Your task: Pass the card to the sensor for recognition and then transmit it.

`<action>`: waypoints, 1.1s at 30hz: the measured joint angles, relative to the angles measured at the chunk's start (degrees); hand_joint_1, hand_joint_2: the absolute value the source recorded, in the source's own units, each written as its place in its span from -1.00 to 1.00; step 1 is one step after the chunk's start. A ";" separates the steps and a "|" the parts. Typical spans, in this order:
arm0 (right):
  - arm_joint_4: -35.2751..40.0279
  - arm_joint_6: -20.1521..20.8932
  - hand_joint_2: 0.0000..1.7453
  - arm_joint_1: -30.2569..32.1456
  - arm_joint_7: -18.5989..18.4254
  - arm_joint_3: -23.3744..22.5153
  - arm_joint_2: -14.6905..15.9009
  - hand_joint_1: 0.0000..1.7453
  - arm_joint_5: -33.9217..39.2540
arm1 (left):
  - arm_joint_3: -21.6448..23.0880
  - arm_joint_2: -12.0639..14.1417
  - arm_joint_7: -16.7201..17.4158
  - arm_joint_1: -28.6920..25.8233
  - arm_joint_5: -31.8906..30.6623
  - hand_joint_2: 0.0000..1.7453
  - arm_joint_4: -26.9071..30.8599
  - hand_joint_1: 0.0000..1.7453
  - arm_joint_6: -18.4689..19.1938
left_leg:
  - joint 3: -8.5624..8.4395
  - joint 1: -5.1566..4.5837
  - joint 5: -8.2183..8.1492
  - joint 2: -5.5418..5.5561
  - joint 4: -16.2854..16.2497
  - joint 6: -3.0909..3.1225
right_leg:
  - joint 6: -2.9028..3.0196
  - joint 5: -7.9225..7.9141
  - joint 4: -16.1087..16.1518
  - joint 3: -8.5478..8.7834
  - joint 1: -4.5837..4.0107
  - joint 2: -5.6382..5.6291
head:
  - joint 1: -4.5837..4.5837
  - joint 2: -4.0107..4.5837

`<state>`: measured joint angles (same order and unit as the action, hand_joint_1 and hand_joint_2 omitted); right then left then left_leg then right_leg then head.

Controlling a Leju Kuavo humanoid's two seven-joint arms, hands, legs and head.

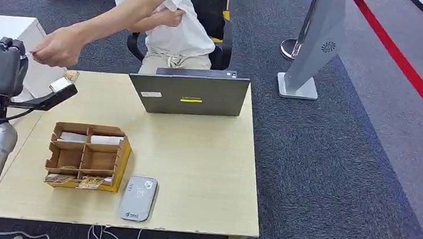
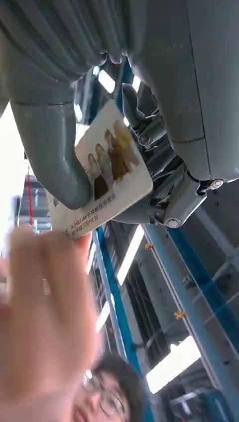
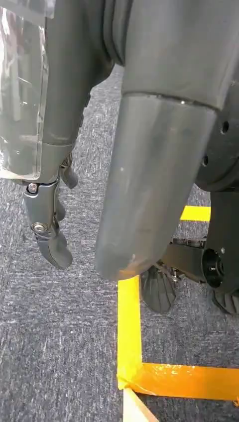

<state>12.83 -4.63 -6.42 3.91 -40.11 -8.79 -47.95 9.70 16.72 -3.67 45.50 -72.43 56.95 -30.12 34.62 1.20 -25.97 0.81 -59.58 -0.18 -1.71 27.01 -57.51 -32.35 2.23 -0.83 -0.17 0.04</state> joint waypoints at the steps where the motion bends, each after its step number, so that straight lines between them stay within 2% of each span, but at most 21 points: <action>1: 0.00 0.05 -1.00 -0.03 -0.02 0.13 0.00 -1.00 0.02 | 0.16 0.00 0.13 1.75 -0.37 1.00 -2.10 1.00 0.46 | 0.04 0.00 0.02 0.00 0.00 0.02 | 0.01 -0.03 0.00 -0.02 0.00 0.00 | 0.00 0.00; 5: -0.02 0.26 -1.00 -0.11 0.02 0.26 0.00 -1.00 0.13 | 0.66 -0.07 0.53 5.97 -1.01 1.00 -7.11 1.00 0.83 | 0.04 -0.01 0.02 -0.16 0.00 0.02 | -0.01 -0.06 -0.01 -0.06 0.01 -0.19 | 0.06 0.00; 10: -0.07 0.26 -1.00 -0.11 0.02 0.29 0.00 -1.00 0.24 | 1.34 -0.37 0.55 7.75 -1.05 1.00 -9.79 1.00 0.83 | 0.12 -0.01 0.01 -0.39 -0.01 0.01 | 0.00 -0.09 0.00 -0.24 0.02 -0.45 | 0.06 0.00; 11: -0.07 0.26 -1.00 -0.11 0.02 0.29 0.00 -1.00 0.33 | 1.45 -0.46 0.55 7.94 -1.07 1.00 -10.11 -1.00 0.99 | 0.15 -0.01 0.00 -0.45 -0.01 0.01 | -0.01 -0.10 0.00 -0.29 0.02 -0.50 | 0.06 0.00; 16: -0.09 0.20 -1.00 -0.03 0.11 0.29 0.00 -1.00 0.48 | 1.73 -0.90 0.55 8.74 -0.64 1.00 -10.55 -1.00 2.52 | 0.18 -0.01 -0.02 -0.46 -0.01 -0.01 | -0.01 -0.10 0.00 -0.34 0.01 -0.52 | 0.04 0.00; 26: -0.09 -0.06 -1.00 -0.03 0.35 0.29 0.00 -1.00 0.77 | 2.49 -1.12 0.79 8.58 1.40 1.00 -9.91 -1.00 2.34 | 0.18 -0.01 0.04 -0.46 0.00 0.04 | -0.07 -0.19 0.00 -0.28 0.02 -0.49 | 0.04 0.00; 30: -0.13 -0.37 -1.00 0.13 0.81 0.29 0.00 -1.00 1.77 | 2.49 -1.09 0.79 5.42 3.15 1.00 -5.84 -1.00 2.52 | 0.17 -0.02 0.04 -0.45 0.00 0.04 | -0.07 -0.19 0.00 -0.27 0.03 -0.49 | 0.06 0.00; 33: -0.15 -0.70 -1.00 0.57 1.16 0.13 0.00 -1.00 2.51 | 2.49 -0.96 0.92 0.78 5.24 1.00 0.17 -1.00 3.46 | 0.18 -0.03 0.03 -0.45 0.00 0.04 | -0.07 -0.19 0.00 -0.26 0.03 -0.50 | 0.06 0.00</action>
<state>12.68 -5.33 -5.86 5.07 -39.98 -8.79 -45.44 12.20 15.76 -2.75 46.27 -67.19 57.12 -26.66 34.79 1.17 -25.93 0.37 -59.57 -0.14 -1.79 26.83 -57.51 -32.61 2.26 -1.33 -0.11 0.04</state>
